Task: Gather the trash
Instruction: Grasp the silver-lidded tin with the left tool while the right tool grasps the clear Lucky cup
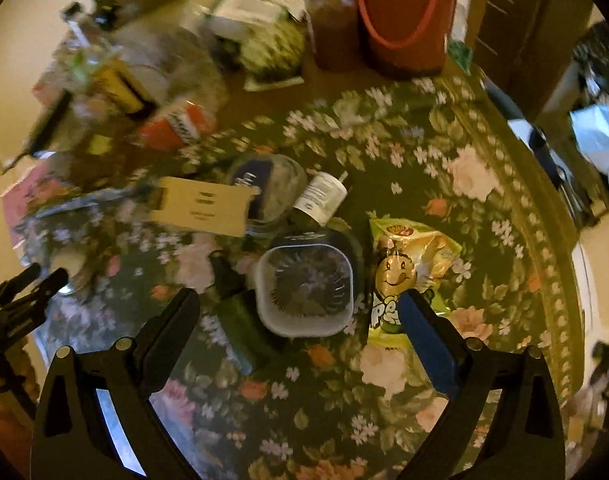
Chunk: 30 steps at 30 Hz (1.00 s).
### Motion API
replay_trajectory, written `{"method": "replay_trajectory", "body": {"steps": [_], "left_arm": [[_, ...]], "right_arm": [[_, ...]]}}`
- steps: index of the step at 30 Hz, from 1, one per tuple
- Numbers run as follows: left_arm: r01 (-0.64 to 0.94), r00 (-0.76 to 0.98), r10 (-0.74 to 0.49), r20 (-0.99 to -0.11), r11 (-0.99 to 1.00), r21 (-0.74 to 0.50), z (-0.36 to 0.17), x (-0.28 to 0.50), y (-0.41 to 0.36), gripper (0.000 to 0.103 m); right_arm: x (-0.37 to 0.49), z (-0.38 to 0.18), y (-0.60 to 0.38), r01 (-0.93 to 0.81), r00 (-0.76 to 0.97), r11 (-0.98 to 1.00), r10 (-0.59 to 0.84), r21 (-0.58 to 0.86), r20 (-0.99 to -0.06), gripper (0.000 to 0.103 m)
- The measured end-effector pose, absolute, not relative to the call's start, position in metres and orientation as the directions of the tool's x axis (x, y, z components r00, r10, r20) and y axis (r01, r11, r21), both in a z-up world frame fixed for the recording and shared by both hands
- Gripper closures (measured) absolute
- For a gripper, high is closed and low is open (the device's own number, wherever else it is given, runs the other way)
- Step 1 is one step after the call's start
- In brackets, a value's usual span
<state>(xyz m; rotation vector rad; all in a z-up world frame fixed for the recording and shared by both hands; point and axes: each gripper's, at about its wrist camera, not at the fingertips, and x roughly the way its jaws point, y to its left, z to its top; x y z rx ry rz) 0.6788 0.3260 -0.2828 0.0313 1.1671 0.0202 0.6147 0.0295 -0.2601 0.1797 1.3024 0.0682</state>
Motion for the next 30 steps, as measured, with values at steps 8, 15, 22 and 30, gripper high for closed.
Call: {"method": "replay_trajectory", "body": {"steps": [8,15,22,30], "left_arm": [[0.054,0.340,0.093,-0.936,0.992,0.118,-0.312,0.694,0.320,0.011],[0.030,0.347,0.094,-0.933,0.993,0.111,-0.319,0.696,0.318,0.031],[-0.012,0.382,0.023,-0.924,1.000,0.020,-0.295,0.693,0.326,0.031],[-0.067,0.496,-0.025,-0.868,0.996,-0.067,-0.239,0.670,0.315,0.031]], "right_arm": [[0.624,-0.285,0.036,0.055,0.217,0.995,0.069,0.083,-0.974,0.033],[0.623,-0.289,0.037,0.035,0.218,0.993,0.101,0.111,-0.971,0.043],[0.618,-0.274,0.025,0.024,0.262,0.985,0.160,0.172,-0.952,0.044],[0.598,-0.239,0.008,0.011,0.328,0.967,0.237,0.254,-0.914,0.044]]}}
